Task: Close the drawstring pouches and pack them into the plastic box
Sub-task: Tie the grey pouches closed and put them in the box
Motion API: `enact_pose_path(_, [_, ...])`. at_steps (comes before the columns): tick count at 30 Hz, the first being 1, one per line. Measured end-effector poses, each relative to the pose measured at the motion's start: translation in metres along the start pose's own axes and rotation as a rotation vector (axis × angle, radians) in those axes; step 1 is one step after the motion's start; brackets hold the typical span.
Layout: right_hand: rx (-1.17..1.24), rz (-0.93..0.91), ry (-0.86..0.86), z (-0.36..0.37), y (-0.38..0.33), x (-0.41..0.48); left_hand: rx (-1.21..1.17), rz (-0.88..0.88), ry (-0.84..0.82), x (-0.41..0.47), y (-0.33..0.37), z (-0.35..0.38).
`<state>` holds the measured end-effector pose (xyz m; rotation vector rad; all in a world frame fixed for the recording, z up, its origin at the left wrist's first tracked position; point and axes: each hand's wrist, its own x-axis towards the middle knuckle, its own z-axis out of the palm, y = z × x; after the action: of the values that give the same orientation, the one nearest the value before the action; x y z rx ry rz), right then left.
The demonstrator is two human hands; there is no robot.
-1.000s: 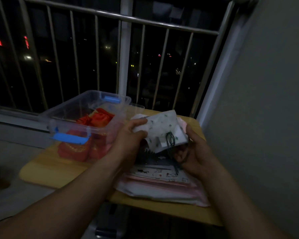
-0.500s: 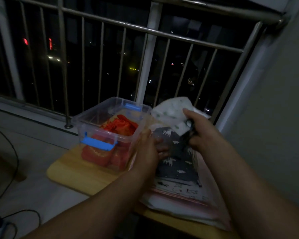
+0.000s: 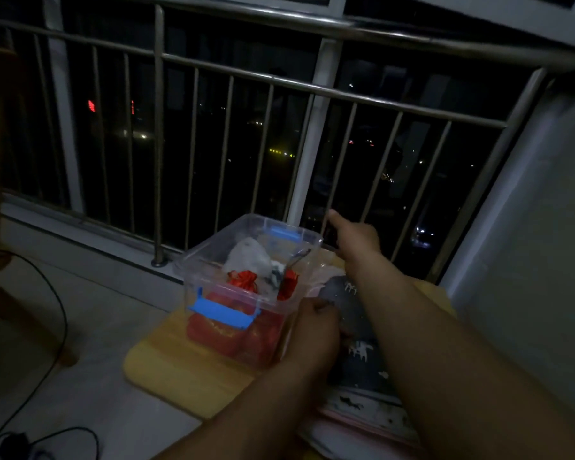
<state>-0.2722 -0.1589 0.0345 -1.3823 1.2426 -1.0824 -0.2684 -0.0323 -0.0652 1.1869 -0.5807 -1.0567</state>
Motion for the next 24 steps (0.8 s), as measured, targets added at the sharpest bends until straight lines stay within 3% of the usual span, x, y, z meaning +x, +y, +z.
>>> enact_pose_path(5, [-0.082, 0.041, -0.008, -0.044, 0.051, 0.002, 0.111, 0.01, 0.025, 0.031, -0.018, -0.007])
enact_pose_path(8, [-0.161, 0.052, -0.011, -0.081, 0.077, -0.008, 0.321, 0.078, 0.037, 0.051, -0.031, -0.013])
enact_pose_path(14, [-0.299, -0.011, 0.041, -0.136, 0.118, -0.034, 0.717, 0.223, -0.012, 0.009, 0.007, -0.011])
enact_pose_path(20, [-0.308, -0.006, 0.023, -0.151, 0.137, -0.06, 0.807, 0.18, -0.079, 0.007, 0.011, -0.005])
enact_pose_path(24, [-0.307, -0.076, 0.027, -0.154, 0.143, -0.054, 0.753, 0.157, -0.023, 0.016, 0.006, -0.003])
